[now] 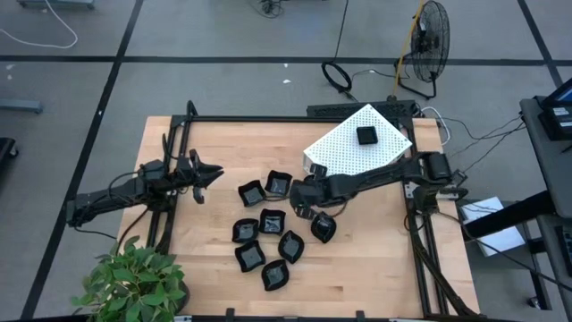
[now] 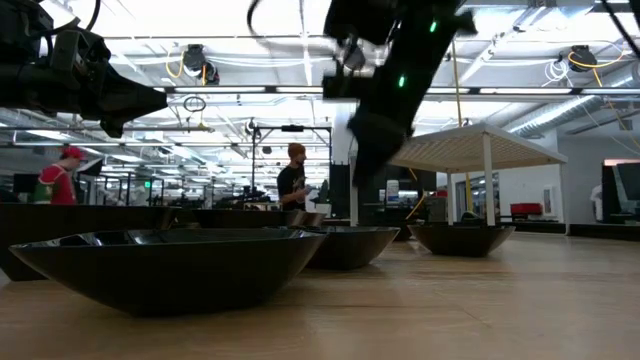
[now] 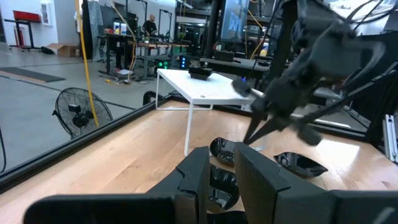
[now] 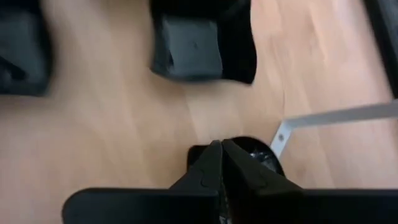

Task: Pick & Place Mini shaped plates
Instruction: Put the black distorted square plate on the shelf

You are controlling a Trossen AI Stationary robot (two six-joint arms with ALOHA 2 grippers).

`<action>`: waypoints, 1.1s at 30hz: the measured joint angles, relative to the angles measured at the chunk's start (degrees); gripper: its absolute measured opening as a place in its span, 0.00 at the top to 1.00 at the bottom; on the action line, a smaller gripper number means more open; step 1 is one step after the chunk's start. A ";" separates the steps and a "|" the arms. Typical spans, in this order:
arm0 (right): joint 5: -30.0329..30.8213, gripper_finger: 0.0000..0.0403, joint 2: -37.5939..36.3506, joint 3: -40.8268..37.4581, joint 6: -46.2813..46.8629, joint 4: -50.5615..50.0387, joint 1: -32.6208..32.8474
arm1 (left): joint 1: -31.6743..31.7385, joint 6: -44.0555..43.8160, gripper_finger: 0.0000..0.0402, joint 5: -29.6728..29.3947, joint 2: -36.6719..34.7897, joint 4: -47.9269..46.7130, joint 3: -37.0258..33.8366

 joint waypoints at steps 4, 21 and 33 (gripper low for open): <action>-0.08 1.00 2.55 0.33 -0.94 -0.01 -1.57 | -0.02 -0.01 0.81 0.00 0.01 -0.02 0.00; -2.72 1.00 -10.47 -0.04 -1.31 7.81 6.87 | 0.00 0.00 0.81 0.00 0.00 0.00 -0.02; -1.15 1.00 -44.82 -25.66 -10.74 24.25 18.00 | -0.01 0.00 0.81 0.00 0.00 0.00 0.00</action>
